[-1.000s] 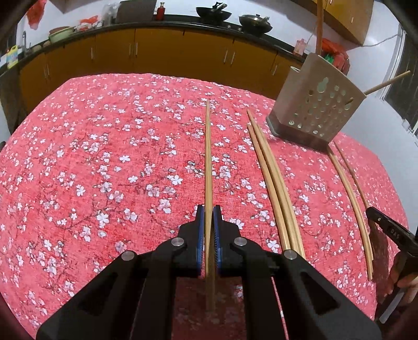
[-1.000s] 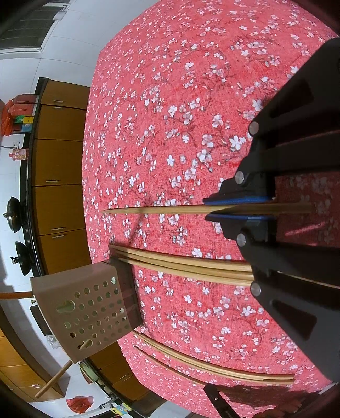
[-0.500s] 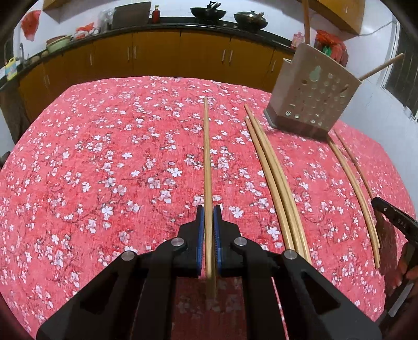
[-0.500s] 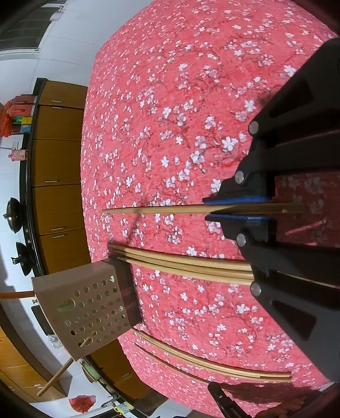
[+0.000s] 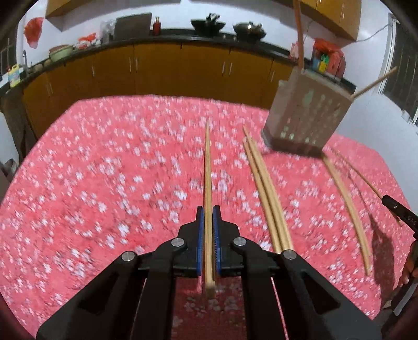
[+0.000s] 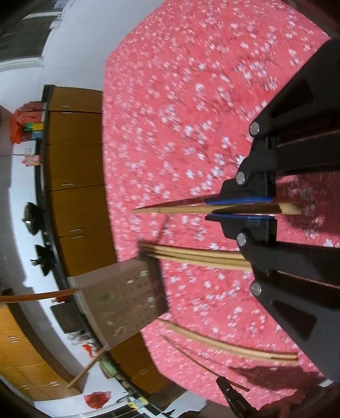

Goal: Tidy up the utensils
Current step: 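Raise the left tool's chopstick above the caddy while the right tool lifts its chopstick, then open the left tool to drop its chopstick into the caddy while the right tool releases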

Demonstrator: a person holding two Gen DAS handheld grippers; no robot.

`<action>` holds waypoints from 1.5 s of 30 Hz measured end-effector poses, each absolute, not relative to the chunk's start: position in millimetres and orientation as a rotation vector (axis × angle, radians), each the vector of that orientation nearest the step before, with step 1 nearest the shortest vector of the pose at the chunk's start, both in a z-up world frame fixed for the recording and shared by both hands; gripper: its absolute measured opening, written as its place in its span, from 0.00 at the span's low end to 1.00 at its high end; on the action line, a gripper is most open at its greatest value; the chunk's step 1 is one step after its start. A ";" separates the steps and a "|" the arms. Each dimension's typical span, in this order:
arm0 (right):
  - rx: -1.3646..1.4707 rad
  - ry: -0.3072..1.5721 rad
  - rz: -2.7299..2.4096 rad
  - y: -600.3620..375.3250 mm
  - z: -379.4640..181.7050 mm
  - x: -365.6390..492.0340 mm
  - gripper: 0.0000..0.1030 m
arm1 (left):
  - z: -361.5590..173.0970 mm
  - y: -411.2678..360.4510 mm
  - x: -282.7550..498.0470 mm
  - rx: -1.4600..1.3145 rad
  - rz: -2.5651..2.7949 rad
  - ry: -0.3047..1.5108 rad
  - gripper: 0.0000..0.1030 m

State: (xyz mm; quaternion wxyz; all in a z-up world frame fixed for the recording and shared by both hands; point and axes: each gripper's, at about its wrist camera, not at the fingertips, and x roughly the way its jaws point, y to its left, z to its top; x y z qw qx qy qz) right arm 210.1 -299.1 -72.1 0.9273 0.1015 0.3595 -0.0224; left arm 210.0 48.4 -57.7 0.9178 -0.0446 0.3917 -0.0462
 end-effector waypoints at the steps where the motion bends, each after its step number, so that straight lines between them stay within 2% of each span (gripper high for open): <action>1: 0.208 0.719 -0.046 -299.8 -66.0 208.6 0.08 | -52.3 49.5 209.5 -0.094 -0.095 0.791 0.07; 12: 0.202 0.502 -0.051 -298.6 -0.6 195.2 0.08 | 19.9 59.5 199.8 -0.167 -0.119 0.596 0.07; 25: 0.180 0.427 0.019 -287.4 43.6 195.5 0.08 | 61.6 54.7 203.3 -0.147 -0.148 0.511 0.07; 38: 0.209 0.234 0.157 -260.3 129.5 205.0 0.08 | 135.8 9.3 214.4 -0.123 -0.245 0.351 0.07; 45: 0.207 0.168 0.116 -251.6 148.6 238.6 0.08 | 175.2 -16.0 244.5 -0.173 -0.218 0.224 0.07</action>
